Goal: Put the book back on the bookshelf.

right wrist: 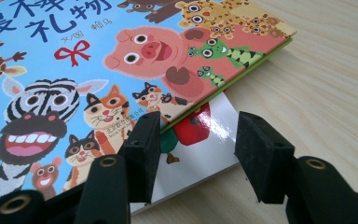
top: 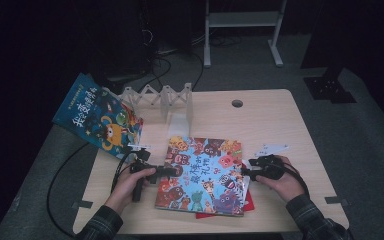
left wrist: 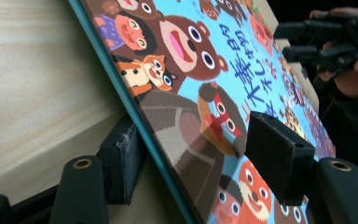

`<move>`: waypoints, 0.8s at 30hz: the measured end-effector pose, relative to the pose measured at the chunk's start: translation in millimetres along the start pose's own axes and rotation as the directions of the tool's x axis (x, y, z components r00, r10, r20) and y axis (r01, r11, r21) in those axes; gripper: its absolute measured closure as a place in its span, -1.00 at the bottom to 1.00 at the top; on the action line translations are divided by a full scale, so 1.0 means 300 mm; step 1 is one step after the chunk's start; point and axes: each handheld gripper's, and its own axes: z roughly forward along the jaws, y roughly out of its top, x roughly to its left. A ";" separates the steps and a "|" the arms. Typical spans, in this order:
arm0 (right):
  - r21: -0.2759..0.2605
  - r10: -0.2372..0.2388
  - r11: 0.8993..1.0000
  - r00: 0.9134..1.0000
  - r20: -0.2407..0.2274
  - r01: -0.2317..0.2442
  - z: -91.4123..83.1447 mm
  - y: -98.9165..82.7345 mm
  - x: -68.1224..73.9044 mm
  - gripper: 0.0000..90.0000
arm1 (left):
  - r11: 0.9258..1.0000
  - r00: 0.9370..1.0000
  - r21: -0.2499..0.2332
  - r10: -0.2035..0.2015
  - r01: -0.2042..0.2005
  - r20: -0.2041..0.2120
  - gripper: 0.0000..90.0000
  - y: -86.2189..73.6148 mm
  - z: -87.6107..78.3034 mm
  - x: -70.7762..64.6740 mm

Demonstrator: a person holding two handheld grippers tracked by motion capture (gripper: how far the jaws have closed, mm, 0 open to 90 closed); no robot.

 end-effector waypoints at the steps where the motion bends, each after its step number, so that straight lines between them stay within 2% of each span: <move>1: 0.000 0.000 1.000 1.000 0.001 0.000 0.001 0.000 0.001 0.05 | 1.000 1.000 -0.011 -0.001 0.001 -0.004 -0.19 0.003 0.002 0.001; 7: 0.001 0.000 1.000 1.000 0.002 0.000 0.002 0.001 0.003 0.03 | 1.000 1.000 -0.003 0.011 -0.011 -0.024 -0.12 0.008 0.000 -0.001; 14: -0.006 0.007 1.000 1.000 0.002 -0.007 0.003 -0.001 0.000 0.08 | 1.000 1.000 0.029 -0.006 0.006 -0.011 -0.03 0.010 -0.012 -0.009; 17: -0.005 0.010 1.000 1.000 0.001 -0.010 0.003 -0.001 -0.001 0.08 | 1.000 1.000 0.025 -0.004 0.004 -0.008 -0.02 0.010 -0.021 -0.020; 24: -0.006 0.009 1.000 1.000 0.002 -0.009 0.002 -0.002 -0.002 0.09 | 1.000 0.999 -0.017 0.025 -0.025 0.024 0.03 0.020 -0.055 -0.054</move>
